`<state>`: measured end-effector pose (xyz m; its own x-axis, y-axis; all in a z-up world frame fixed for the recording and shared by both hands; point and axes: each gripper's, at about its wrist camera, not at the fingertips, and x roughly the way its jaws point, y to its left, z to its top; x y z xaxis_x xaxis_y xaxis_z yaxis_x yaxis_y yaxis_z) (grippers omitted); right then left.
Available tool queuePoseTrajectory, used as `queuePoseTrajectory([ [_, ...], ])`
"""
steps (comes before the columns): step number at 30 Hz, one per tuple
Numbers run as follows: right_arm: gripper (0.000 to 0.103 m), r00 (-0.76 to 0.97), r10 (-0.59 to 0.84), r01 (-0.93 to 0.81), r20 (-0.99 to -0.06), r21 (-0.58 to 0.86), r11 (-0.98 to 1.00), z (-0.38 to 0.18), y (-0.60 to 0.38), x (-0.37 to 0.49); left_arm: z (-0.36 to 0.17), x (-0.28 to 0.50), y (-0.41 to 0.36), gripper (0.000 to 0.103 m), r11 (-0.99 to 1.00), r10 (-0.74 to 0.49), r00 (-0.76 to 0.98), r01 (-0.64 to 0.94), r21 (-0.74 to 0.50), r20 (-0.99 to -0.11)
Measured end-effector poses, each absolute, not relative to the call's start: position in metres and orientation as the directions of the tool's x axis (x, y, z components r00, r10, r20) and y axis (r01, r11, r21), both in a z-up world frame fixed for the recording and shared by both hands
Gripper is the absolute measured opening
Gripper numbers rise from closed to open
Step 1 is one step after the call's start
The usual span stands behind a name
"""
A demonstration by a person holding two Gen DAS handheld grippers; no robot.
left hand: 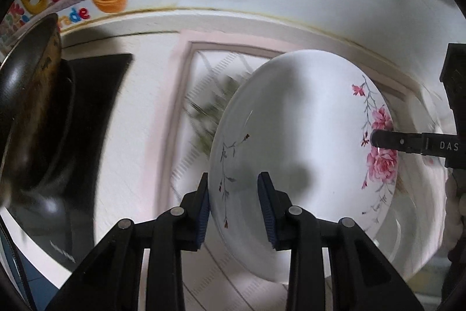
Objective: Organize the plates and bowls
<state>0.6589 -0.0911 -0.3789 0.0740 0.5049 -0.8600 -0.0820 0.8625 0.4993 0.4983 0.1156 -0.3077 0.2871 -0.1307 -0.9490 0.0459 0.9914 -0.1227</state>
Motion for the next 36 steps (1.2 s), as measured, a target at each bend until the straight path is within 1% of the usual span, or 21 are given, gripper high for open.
queuePoseTrajectory([
  [5,0.016,0.082,0.496,-0.075,-0.865,0.490,0.868,-0.367,-0.147,0.604,-0.300,0.457,0.062,0.029,0.989,-0.109,0.269,0.122,-0.078,-0.957],
  [9,0.016,0.080,0.469,-0.066,-0.879,0.465,0.883,-0.361,-0.187,0.556,-0.302,0.433,0.023,0.029,0.980,-0.139,0.237,0.172,-0.099,-0.962],
  [12,0.016,0.059,0.458,-0.042,-0.887,0.456,0.889,-0.365,-0.217,0.521,-0.306,0.422,-0.005,0.029,0.973,-0.151,0.220,0.204,-0.106,-0.964],
  [17,0.016,0.049,0.437,0.011,-0.898,0.438,0.899,-0.383,-0.259,0.480,-0.322,0.410,-0.046,0.029,0.963,-0.121,0.197,0.260,-0.067,-0.973],
  [25,0.016,0.056,0.426,0.061,-0.903,0.429,0.901,-0.404,-0.296,0.451,-0.345,0.407,-0.073,0.029,0.965,-0.094,0.144,0.258,-0.055,-0.985],
  [36,0.016,0.067,0.421,0.069,-0.905,0.425,0.903,-0.413,-0.304,0.448,-0.360,0.403,-0.086,0.029,0.966,-0.045,0.133,0.258,-0.009,-0.990],
])
